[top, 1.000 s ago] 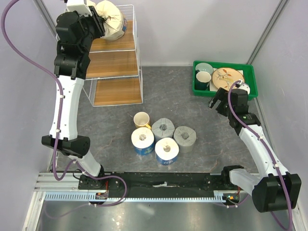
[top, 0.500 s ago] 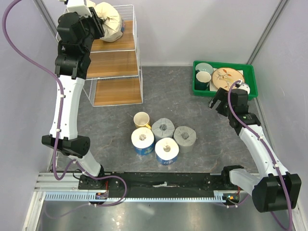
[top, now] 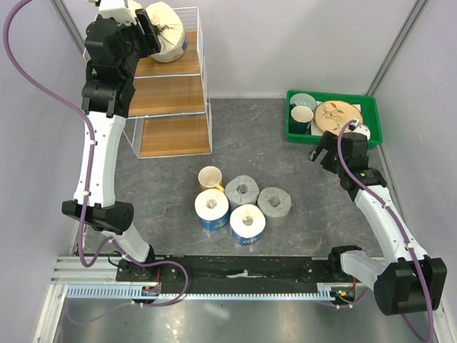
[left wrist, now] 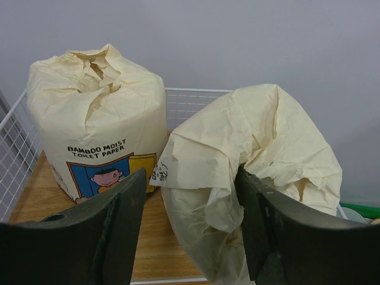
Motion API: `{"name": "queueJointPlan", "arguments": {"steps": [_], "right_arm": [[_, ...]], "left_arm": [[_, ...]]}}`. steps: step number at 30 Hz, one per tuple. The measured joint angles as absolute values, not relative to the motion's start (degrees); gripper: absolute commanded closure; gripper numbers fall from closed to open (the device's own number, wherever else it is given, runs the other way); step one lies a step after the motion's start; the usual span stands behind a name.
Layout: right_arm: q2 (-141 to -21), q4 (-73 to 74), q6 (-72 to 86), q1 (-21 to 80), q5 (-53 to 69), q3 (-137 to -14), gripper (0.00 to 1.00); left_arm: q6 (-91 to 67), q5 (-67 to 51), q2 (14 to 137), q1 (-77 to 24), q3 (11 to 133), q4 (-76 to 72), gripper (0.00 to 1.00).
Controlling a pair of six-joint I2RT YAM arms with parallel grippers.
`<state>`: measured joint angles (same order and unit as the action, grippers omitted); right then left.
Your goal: Place and organize the paper towels onto the shelf
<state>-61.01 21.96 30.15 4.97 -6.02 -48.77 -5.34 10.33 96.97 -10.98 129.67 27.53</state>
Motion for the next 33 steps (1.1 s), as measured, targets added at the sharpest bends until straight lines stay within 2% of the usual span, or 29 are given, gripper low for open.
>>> {"name": "queueJointPlan", "arguments": {"steps": [33], "right_arm": [[-61.0, 22.0, 29.8, 5.0, -5.8, -48.6, 0.02]], "left_arm": [[-5.4, 10.1, 97.0, -11.0, 129.7, 26.5, 0.27]]}}
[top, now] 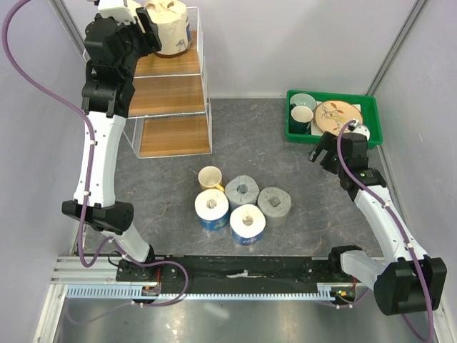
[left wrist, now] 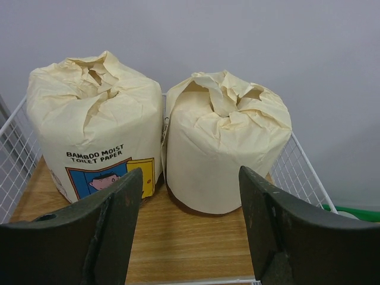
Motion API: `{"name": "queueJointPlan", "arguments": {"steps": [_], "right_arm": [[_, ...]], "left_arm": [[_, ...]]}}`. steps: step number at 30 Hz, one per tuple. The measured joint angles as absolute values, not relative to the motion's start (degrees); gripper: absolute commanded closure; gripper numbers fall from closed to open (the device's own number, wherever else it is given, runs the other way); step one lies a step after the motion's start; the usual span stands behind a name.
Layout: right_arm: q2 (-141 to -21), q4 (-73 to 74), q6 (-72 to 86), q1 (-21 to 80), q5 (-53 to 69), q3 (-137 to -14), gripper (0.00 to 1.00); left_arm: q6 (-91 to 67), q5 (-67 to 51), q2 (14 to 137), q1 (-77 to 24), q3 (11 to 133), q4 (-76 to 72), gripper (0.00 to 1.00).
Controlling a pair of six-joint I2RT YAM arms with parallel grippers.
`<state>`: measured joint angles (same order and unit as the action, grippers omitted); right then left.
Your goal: Place and organize the paper towels onto the shelf
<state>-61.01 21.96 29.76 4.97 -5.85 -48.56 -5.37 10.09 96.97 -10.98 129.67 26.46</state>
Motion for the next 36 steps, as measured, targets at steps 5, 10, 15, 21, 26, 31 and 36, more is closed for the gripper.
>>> {"name": "queueJointPlan", "arguments": {"steps": [5, 10, 15, 21, 26, 31, 36], "right_arm": [[-61.0, 22.0, 29.8, 4.7, -5.9, -48.4, 0.02], [-61.0, 22.0, 29.8, 4.7, -5.8, -48.4, 0.02], [-61.0, 21.9, 29.7, 4.7, -5.8, -48.4, 0.02], [-61.1, 21.7, 29.7, 4.7, -5.3, -48.2, 0.02], [-61.8, 21.1, 29.7, 4.7, -4.5, -47.9, 0.02], [-62.0, 21.1, 29.7, 4.7, -4.1, -47.2, 0.02], [-62.0, 21.0, 29.7, 4.6, -3.9, -47.2, 0.02]], "left_arm": [[-5.4, 10.0, 96.9, -11.0, 129.4, 26.3, 0.27], [-5.4, 9.8, 94.8, -11.0, 125.5, 25.6, 0.27], [-8.1, 8.1, 84.9, -11.0, 111.9, 23.2, 0.27], [-14.4, 2.0, 65.2, -11.0, 88.4, 19.7, 0.27], [-19.0, -2.4, 56.9, -12.0, 73.0, 18.1, 0.25], [-22.2, -3.0, 56.1, -17.0, 59.3, 18.5, 0.24], [-24.1, -1.1, 56.6, -24.6, 50.7, 20.1, 0.24]]}}
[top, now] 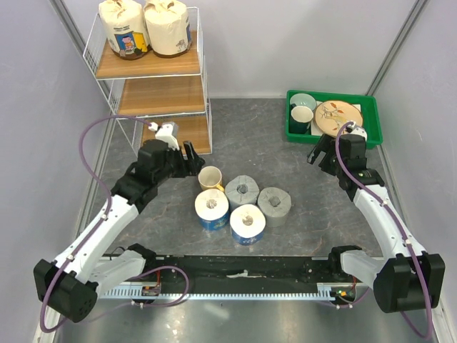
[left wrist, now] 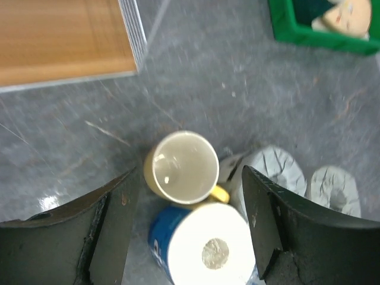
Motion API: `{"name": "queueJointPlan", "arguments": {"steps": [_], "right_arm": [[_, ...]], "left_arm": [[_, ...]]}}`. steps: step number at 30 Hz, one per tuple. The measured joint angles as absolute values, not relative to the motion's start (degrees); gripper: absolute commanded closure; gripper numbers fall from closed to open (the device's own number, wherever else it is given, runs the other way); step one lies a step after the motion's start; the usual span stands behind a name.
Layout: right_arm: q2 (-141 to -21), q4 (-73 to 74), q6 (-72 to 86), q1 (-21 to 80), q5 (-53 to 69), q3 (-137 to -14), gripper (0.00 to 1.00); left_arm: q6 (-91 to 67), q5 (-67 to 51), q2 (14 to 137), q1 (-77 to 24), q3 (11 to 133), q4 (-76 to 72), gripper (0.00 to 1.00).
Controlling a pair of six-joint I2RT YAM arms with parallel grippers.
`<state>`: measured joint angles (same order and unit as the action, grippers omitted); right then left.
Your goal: Place and organize the paper towels onto the shelf
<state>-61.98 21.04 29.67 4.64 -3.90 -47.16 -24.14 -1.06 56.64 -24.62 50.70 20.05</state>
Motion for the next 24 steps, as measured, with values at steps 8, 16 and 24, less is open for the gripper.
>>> {"name": "queueJointPlan", "arguments": {"steps": [8, 16, 24], "right_arm": [[-62.0, 21.0, 29.7, 4.6, -3.9, -47.2, 0.02], [-62.0, 21.0, 29.7, 4.6, -3.9, -47.2, 0.02], [-62.0, 21.0, 29.7, 4.6, -3.9, -46.3, 0.02]], "left_arm": [[-26.5, 1.8, 56.8, -29.1, 46.3, 19.7, 0.24], [-26.7, 3.4, 59.8, -37.5, 46.2, 18.9, 0.24], [-25.1, 6.0, 66.8, -46.7, 50.4, 18.5, 0.24]]}}
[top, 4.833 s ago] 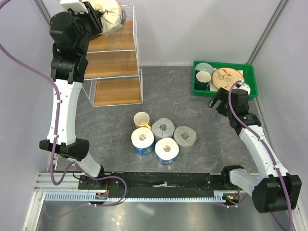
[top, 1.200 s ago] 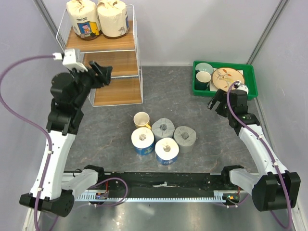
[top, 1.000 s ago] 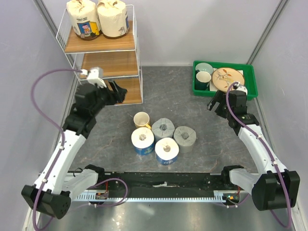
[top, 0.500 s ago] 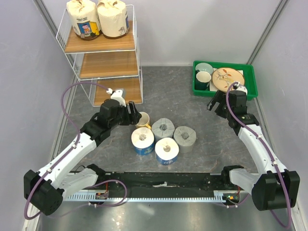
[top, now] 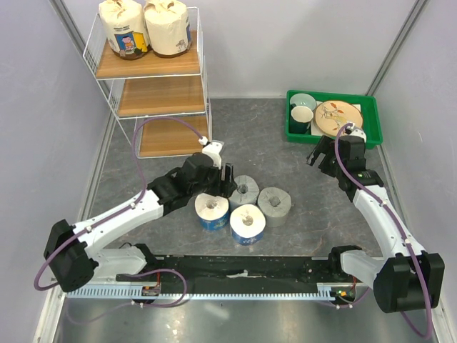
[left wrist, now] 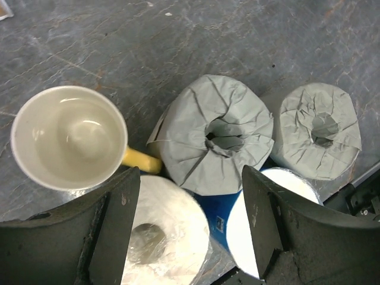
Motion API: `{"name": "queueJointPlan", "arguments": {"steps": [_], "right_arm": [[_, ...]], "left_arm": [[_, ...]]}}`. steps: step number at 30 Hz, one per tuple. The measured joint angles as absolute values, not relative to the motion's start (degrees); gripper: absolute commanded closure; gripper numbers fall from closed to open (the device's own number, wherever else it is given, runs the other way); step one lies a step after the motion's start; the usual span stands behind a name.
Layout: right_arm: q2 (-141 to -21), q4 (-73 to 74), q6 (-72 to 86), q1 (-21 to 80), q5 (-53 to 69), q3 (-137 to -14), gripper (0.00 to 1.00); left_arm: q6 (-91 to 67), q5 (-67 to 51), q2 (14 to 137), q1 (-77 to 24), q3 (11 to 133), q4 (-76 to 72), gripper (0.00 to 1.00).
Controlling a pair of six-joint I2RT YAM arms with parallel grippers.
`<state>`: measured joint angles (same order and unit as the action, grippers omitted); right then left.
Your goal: Place and organize the paper towels onto the shelf
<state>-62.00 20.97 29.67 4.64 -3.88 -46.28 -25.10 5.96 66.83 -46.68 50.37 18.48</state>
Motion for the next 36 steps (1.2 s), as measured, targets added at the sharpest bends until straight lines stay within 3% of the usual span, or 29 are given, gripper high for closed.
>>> {"name": "queueJointPlan", "arguments": {"steps": [17, 36], "right_arm": [[-61.4, 21.1, 28.7, 4.6, -4.4, -45.8, 0.02], [-61.7, 21.1, 28.6, 4.6, -4.9, -45.8, 0.02]], "left_arm": [[-22.2, 7.7, 78.0, -49.6, 55.6, 17.8, 0.24], [-20.9, 7.5, 82.3, -50.0, 56.1, 17.5, 0.25]]}}
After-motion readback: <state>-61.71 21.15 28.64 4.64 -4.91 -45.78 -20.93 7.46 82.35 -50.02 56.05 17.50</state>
